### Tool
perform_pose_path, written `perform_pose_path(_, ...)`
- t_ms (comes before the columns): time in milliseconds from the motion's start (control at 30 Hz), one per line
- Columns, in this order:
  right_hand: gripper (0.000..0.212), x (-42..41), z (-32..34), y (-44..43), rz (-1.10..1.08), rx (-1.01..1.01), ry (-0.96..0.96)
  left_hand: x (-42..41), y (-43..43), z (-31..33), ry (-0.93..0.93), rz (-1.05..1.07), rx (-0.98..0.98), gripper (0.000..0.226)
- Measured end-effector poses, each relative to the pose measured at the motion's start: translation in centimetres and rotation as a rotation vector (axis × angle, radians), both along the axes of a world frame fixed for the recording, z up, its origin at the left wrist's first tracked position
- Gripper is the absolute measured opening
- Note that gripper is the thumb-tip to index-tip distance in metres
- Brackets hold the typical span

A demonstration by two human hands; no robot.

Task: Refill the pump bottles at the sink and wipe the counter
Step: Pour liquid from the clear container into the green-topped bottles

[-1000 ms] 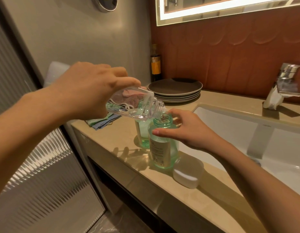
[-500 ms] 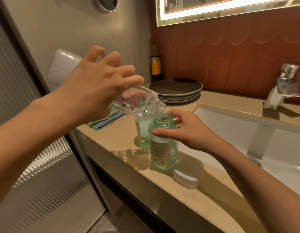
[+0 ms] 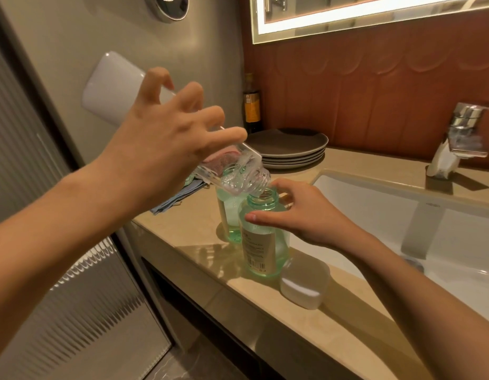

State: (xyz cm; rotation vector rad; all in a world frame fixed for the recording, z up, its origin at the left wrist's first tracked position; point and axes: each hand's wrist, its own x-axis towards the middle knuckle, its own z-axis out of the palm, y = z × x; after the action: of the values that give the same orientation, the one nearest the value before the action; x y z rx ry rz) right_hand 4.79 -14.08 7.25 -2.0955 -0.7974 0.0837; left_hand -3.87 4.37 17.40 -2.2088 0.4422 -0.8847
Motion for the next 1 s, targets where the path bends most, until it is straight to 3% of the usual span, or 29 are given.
perform_pose_path(500, 0.057, 0.3, -0.3, 0.0, 0.022, 0.015, -0.001, 0.4, -1.1, -0.3, -0.050, -0.076, 0.038, 0.051)
perform_pose_path(633, 0.055, 0.4, -0.4, 0.0, 0.031, 0.019, -0.003, 0.7, -1.3, -0.2, -0.052, -0.132, 0.042, 0.037)
perform_pose_path(1000, 0.057, 0.7, -0.6, 0.0, 0.038, 0.007, -0.019, 1.2, -1.7, 0.6, -0.008, -0.163, 0.090, 0.038)
